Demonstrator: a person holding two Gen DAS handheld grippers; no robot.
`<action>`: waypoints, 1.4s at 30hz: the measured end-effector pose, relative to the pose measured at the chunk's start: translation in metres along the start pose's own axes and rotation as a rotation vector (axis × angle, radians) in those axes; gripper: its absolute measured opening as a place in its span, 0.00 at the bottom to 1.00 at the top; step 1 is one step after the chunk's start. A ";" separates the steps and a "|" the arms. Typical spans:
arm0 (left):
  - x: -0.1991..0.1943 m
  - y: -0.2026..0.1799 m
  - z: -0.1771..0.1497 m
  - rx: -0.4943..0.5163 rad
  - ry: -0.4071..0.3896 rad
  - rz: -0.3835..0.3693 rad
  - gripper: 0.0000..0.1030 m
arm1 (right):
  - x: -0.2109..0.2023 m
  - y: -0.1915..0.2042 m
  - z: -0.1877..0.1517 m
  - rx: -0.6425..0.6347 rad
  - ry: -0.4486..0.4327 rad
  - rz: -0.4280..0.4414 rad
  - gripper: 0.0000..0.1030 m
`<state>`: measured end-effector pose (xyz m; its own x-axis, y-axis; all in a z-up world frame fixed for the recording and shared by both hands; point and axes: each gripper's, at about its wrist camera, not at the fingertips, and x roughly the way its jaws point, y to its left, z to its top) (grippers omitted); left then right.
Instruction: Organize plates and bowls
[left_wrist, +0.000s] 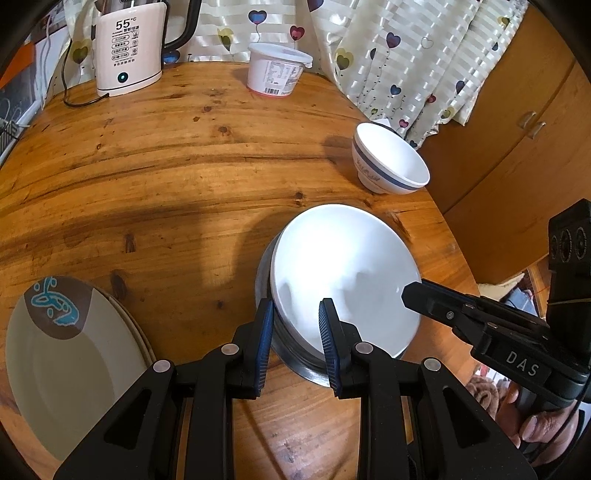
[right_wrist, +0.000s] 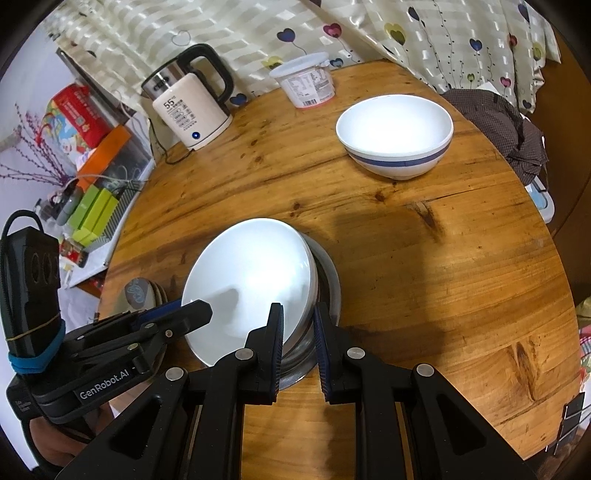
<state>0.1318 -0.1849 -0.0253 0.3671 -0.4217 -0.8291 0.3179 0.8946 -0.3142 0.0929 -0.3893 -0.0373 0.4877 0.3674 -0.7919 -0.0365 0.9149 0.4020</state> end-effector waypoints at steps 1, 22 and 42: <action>0.000 0.000 0.000 0.000 0.000 -0.001 0.26 | 0.000 0.000 0.000 0.002 0.000 0.002 0.16; -0.034 0.005 0.000 -0.013 -0.085 -0.024 0.26 | -0.033 0.001 0.000 -0.024 -0.064 0.027 0.39; -0.046 -0.001 0.002 0.006 -0.113 -0.031 0.26 | -0.050 -0.005 -0.001 -0.022 -0.093 0.012 0.41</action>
<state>0.1166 -0.1670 0.0140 0.4530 -0.4631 -0.7618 0.3355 0.8802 -0.3356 0.0673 -0.4118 0.0000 0.5664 0.3622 -0.7403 -0.0616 0.9143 0.4002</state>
